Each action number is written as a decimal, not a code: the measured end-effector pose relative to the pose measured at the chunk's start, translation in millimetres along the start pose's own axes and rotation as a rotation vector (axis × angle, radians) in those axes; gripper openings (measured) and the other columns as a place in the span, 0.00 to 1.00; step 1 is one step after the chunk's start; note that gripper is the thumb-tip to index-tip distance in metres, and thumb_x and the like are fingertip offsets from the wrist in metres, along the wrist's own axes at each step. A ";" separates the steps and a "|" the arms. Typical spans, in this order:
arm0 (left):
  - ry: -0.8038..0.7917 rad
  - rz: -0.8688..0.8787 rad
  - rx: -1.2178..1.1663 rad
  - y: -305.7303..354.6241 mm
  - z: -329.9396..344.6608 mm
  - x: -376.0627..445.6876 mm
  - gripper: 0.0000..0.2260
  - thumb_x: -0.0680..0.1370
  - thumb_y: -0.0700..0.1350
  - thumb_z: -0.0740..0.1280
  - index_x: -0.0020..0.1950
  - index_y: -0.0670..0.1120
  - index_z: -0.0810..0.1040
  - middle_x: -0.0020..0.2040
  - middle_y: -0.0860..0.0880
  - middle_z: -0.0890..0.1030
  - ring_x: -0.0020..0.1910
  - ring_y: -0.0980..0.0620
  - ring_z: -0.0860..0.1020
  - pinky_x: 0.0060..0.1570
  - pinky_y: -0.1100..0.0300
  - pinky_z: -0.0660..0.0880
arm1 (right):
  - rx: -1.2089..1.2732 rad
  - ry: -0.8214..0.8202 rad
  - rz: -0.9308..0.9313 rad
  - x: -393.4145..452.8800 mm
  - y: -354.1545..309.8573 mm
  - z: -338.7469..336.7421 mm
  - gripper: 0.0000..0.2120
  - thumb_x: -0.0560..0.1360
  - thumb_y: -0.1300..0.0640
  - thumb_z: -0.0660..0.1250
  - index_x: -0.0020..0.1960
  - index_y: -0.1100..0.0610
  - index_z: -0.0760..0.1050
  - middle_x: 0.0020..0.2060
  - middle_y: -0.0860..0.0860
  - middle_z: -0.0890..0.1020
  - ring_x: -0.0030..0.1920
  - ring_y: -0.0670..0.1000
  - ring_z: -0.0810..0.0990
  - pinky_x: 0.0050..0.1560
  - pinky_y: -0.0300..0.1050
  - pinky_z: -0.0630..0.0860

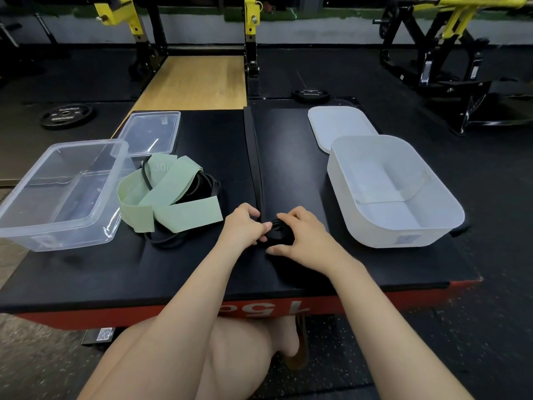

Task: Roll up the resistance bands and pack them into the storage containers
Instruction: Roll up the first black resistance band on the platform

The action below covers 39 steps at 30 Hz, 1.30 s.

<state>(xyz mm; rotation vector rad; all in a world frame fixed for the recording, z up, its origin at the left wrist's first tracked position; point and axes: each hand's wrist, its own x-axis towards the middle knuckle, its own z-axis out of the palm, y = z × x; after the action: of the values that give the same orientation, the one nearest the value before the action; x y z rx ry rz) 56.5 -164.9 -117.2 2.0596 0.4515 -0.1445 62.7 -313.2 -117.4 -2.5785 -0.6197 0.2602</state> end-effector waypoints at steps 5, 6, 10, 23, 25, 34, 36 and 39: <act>0.010 -0.006 0.047 -1.3 1.1 -0.9 0.12 0.74 0.45 0.69 0.55 0.46 0.71 0.50 0.44 0.79 0.37 0.51 0.76 0.42 0.60 0.75 | 0.042 0.308 0.154 -8.5 -17.7 22.7 0.26 0.70 0.40 0.70 0.58 0.57 0.70 0.53 0.50 0.71 0.56 0.51 0.70 0.52 0.44 0.71; 0.011 -0.003 0.068 -1.5 1.4 -1.0 0.12 0.75 0.46 0.69 0.55 0.46 0.71 0.50 0.44 0.79 0.40 0.50 0.76 0.45 0.58 0.74 | 0.016 0.324 0.151 -8.3 -19.9 24.9 0.25 0.70 0.40 0.69 0.57 0.57 0.70 0.53 0.50 0.71 0.56 0.51 0.70 0.50 0.44 0.71; 0.004 0.017 0.100 0.6 1.3 -2.7 0.12 0.75 0.46 0.68 0.56 0.46 0.71 0.51 0.43 0.80 0.50 0.49 0.78 0.47 0.60 0.71 | -0.012 0.382 0.096 -7.0 -19.0 29.2 0.23 0.74 0.44 0.67 0.64 0.54 0.71 0.54 0.50 0.73 0.56 0.52 0.70 0.52 0.44 0.69; 0.116 0.072 0.018 1.7 0.9 -5.1 0.09 0.75 0.46 0.68 0.52 0.43 0.76 0.50 0.48 0.79 0.52 0.50 0.77 0.49 0.60 0.72 | -0.014 0.334 0.037 -4.8 -11.1 27.2 0.22 0.76 0.44 0.64 0.66 0.55 0.72 0.55 0.50 0.74 0.57 0.50 0.69 0.54 0.41 0.67; 0.150 0.077 -0.028 2.1 0.4 -6.3 0.10 0.74 0.45 0.70 0.54 0.45 0.76 0.51 0.50 0.79 0.49 0.53 0.77 0.48 0.62 0.71 | 0.031 0.314 0.025 -3.7 -8.5 24.0 0.23 0.75 0.45 0.66 0.66 0.56 0.73 0.54 0.49 0.74 0.57 0.50 0.69 0.53 0.39 0.66; 0.107 0.089 -0.045 -0.8 -1.2 -10.3 0.16 0.74 0.43 0.71 0.61 0.44 0.77 0.56 0.46 0.81 0.54 0.54 0.78 0.53 0.66 0.70 | 0.065 0.096 -0.106 7.8 6.9 -1.1 0.24 0.72 0.49 0.72 0.66 0.53 0.74 0.53 0.47 0.76 0.56 0.47 0.72 0.56 0.37 0.67; 0.114 0.094 -0.041 -1.9 -0.2 -12.2 0.16 0.74 0.43 0.71 0.61 0.44 0.78 0.55 0.47 0.81 0.50 0.55 0.77 0.52 0.66 0.70 | 0.073 0.047 -0.136 11.5 9.2 -6.9 0.24 0.71 0.50 0.73 0.65 0.53 0.75 0.53 0.48 0.77 0.56 0.49 0.73 0.57 0.41 0.70; 0.120 0.098 -0.033 -4.3 2.4 -12.8 0.15 0.73 0.42 0.72 0.60 0.44 0.78 0.54 0.47 0.81 0.47 0.57 0.76 0.50 0.67 0.69 | 0.083 -0.004 -0.169 14.8 10.8 -12.3 0.25 0.70 0.53 0.74 0.65 0.53 0.75 0.54 0.48 0.78 0.58 0.49 0.73 0.56 0.38 0.68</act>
<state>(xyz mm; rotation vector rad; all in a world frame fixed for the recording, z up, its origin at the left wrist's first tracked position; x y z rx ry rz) 43.2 -168.3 -118.2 2.0607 0.4222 0.0450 83.3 -319.7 -113.0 -2.4300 -0.8061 0.2297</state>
